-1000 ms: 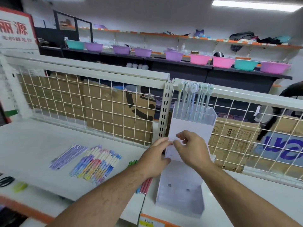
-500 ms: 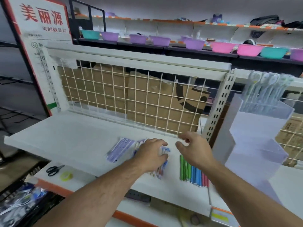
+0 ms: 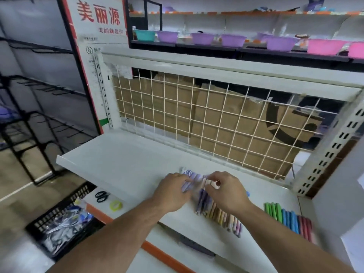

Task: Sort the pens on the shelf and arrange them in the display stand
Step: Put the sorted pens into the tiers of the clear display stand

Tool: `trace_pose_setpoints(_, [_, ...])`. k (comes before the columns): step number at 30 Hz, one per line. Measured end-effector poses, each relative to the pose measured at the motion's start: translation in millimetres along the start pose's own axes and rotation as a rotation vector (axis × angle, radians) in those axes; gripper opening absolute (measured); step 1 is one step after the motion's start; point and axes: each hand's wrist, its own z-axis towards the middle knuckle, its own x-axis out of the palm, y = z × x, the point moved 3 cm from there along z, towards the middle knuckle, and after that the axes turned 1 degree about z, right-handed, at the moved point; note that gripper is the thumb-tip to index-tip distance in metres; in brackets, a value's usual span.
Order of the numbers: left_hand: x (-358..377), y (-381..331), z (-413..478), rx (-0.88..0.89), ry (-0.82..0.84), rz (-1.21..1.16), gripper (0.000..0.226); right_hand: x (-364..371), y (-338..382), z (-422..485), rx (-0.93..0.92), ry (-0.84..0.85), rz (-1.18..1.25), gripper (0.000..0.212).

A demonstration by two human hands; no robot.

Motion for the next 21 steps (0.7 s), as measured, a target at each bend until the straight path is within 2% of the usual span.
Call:
trace_pose_setpoints(5, [-9,30,18,-0.177,-0.051,-0.019,0.031,17,1,23,-0.018,0.045,0.032,0.025])
trace_pose_setpoints(9, [-3,38,28,-0.263,0.024,0.040,0.037,24,1,33,-0.007,0.057,0.042,0.024])
trace_pose_setpoints(16, [-4,44,59,-0.269,0.177,0.259,0.025,31,7,46,0.082,0.010,0.076,0.025])
trace_pose_setpoints(21, [0,45,72,-0.193,0.196,0.348,0.026,37,16,47,0.141,-0.043,0.072,0.022])
